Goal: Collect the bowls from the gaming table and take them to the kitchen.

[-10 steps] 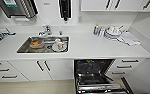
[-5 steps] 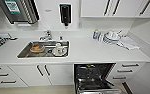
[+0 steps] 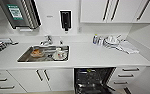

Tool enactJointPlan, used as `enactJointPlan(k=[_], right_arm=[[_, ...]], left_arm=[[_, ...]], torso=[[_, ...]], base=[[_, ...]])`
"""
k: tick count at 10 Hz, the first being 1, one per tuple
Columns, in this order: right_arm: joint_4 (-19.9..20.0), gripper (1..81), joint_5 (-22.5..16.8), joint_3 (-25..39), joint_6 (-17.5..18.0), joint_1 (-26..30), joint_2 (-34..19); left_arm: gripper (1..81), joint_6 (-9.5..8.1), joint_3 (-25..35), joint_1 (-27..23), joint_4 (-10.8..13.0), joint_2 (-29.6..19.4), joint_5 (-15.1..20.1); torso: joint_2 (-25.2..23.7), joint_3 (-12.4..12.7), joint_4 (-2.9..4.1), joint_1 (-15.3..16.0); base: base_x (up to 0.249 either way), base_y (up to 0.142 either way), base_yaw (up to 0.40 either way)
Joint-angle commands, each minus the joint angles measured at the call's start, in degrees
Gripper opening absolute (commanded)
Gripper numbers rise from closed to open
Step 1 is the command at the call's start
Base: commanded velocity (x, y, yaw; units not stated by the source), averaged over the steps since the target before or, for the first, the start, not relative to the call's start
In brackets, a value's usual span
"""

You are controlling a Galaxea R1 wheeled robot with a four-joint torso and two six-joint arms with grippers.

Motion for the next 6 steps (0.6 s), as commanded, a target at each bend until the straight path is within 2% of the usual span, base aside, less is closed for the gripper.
enactJointPlan(k=[1,4,5,6], right_arm=[[7.1,81.1,0.2,-10.4,0.2,5.1,4.9],[12.2,81.1,0.1,-17.7,0.2,6.5,8.3],[13.7,81.1,0.1,-18.9,0.2,7.2,8.9],[14.9,81.1,0.1,-19.6,0.2,8.2,9.6]], left_arm=[[81.1,-0.25,0.4,1.1,-0.7,-0.4,3.8],[81.1,-0.25,0.4,1.2,-0.8,-0.5,3.9],[81.1,-0.25,0.5,1.2,-0.8,-0.5,3.8],[81.1,-0.25,0.6,1.2,-0.7,-0.5,4.0]], torso=[[-5.5,0.0,0.0,3.6],[-11.8,0.0,0.0,7.5],[-8.2,0.0,0.0,5.1],[-9.9,0.0,0.0,6.2]], base=[[0.0,0.0,0.0],[0.0,0.0,0.0],[0.0,0.0,0.0],[0.0,0.0,0.0]])
